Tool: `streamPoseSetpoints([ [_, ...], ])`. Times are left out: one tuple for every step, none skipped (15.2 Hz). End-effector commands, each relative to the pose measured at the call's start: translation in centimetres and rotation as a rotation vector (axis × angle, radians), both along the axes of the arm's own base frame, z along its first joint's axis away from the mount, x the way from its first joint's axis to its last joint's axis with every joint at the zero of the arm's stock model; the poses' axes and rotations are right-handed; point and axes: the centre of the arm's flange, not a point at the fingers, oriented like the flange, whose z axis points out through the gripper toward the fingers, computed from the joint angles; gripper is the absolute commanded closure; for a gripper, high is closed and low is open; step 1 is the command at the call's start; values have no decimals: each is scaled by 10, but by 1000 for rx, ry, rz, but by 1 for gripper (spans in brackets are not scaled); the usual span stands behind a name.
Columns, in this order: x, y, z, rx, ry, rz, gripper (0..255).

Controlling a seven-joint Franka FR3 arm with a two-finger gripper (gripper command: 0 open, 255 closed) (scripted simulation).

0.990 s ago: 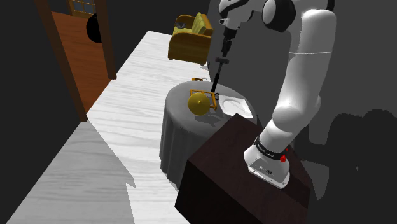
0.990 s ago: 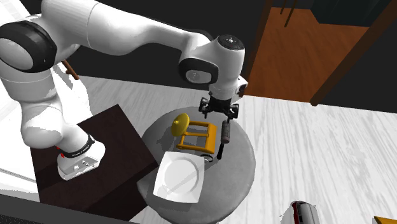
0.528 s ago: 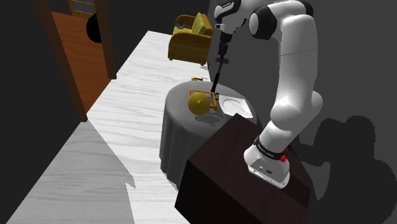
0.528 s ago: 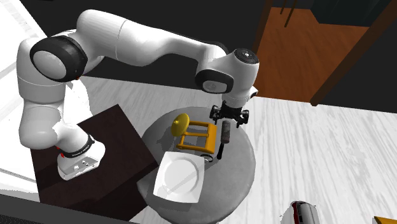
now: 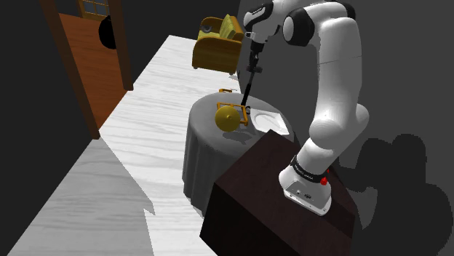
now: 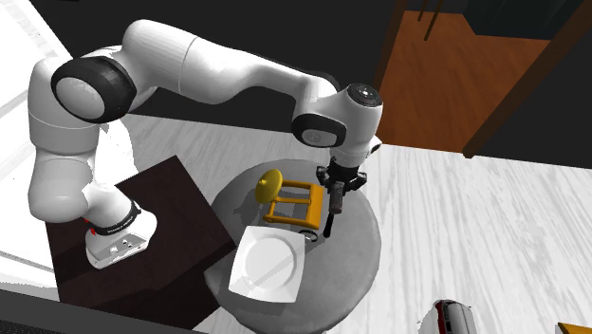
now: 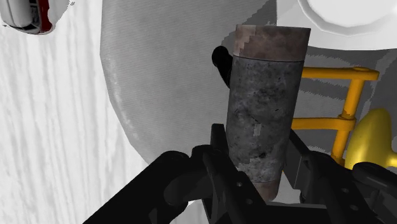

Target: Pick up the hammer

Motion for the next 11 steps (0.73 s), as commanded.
streamPoseSetpoints([
  [0, 0, -1, 0, 0, 0, 255],
  [0, 0, -1, 0, 0, 0, 255],
  [0, 0, -1, 0, 0, 0, 255],
  [0, 0, -1, 0, 0, 0, 255],
  [0, 0, -1, 0, 0, 0, 255],
  [0, 0, -1, 0, 0, 0, 255],
  [0, 0, 0, 0, 0, 0, 255],
  [0, 0, 5, 0, 0, 0, 255],
  [0, 0, 10, 0, 0, 0, 255],
  [0, 0, 16, 0, 0, 0, 255],
  [0, 0, 21, 0, 0, 0, 255],
])
